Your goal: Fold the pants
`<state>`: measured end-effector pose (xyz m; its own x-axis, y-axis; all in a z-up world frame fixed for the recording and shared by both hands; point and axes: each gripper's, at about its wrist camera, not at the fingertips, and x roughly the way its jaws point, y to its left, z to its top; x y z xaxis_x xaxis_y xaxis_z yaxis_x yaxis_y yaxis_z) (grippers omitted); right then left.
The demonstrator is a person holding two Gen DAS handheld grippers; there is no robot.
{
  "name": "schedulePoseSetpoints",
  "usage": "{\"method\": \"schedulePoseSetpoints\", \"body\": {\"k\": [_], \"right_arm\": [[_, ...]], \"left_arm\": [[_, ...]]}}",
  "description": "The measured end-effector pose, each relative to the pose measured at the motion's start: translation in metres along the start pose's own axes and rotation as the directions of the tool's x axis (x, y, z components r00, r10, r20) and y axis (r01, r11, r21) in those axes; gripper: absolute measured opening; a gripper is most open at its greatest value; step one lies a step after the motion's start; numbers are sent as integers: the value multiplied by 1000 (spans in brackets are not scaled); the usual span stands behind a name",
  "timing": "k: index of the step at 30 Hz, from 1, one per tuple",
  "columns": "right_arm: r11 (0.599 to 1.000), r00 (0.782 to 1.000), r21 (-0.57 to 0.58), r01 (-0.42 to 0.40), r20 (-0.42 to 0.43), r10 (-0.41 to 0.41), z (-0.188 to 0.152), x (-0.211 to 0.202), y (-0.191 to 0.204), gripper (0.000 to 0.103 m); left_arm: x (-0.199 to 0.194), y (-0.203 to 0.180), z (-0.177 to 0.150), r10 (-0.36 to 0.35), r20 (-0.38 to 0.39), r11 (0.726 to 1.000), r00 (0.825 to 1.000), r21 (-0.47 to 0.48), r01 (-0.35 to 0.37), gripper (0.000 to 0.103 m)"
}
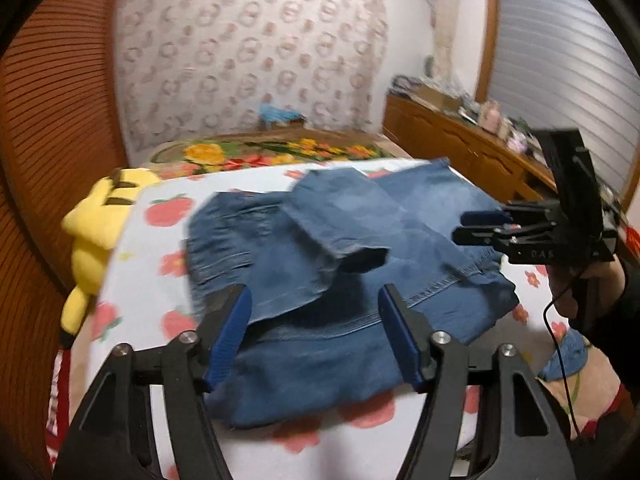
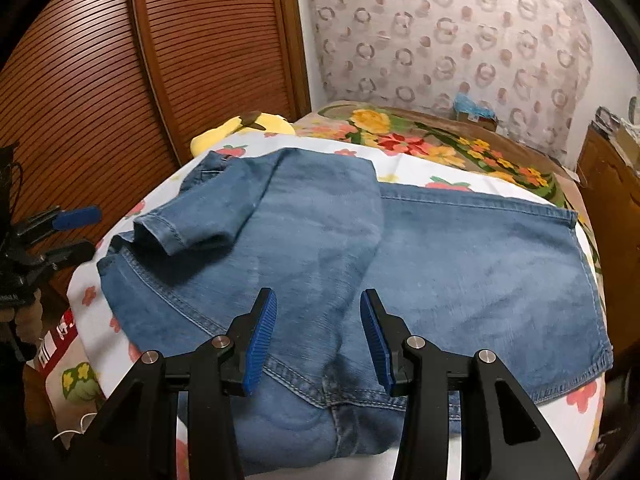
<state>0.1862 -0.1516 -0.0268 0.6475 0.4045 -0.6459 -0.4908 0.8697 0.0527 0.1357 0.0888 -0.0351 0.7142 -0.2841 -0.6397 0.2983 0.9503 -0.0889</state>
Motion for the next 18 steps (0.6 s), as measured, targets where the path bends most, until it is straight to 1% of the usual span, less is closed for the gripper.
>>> {"method": "schedulePoseSetpoints", "body": {"k": [1, 2, 3, 4, 5, 6, 7, 8, 9, 13, 18], "right_arm": [[1000, 1000, 2, -1, -1, 1, -1, 0, -2, 45], [1000, 1000, 5, -1, -1, 1, -1, 0, -1, 45], [1000, 1000, 6, -2, -2, 2, -1, 0, -3, 45], [1000, 1000, 6, -3, -1, 3, -1, 0, -3, 45], [1000, 1000, 7, -5, 0, 5, -1, 0, -3, 45], [1000, 1000, 8, -8, 2, 8, -1, -1, -3, 45], [1000, 1000, 9, -10, 3, 10, -2, -2, -4, 45], [1000, 1000, 9, -12, 4, 12, -4, -2, -5, 45], [1000, 1000, 8, -12, 4, 12, -5, -2, -4, 45], [1000, 1000, -3, -6, -1, 6, -9, -1, -8, 45], [1000, 1000, -2, -9, -5, 9, -12, -2, -10, 45]], "left_arm": [[7, -4, 2, 2, -14, 1000, 1000, 10, -2, 58], [15, -8, 4, 7, -28, 1000, 1000, 24, -6, 51], [24, -12, 7, 11, -42, 999, 999, 41, -10, 47], [29, -14, 8, 13, -55, 999, 998, 49, -10, 45], [36, -16, 11, 24, -67, 998, 997, 60, -20, 39], [42, -18, 14, 35, -75, 997, 997, 70, -30, 30], [46, -19, 18, 49, -80, 996, 996, 80, -42, 26], [49, -18, 21, 55, -82, 995, 995, 85, -48, 16], [51, -16, 25, 60, -82, 995, 995, 88, -52, 9], [48, 7, 43, 101, -56, 993, 993, 72, -97, 6], [47, 53, 63, 177, -53, 984, 983, 25, -176, 6]]}}
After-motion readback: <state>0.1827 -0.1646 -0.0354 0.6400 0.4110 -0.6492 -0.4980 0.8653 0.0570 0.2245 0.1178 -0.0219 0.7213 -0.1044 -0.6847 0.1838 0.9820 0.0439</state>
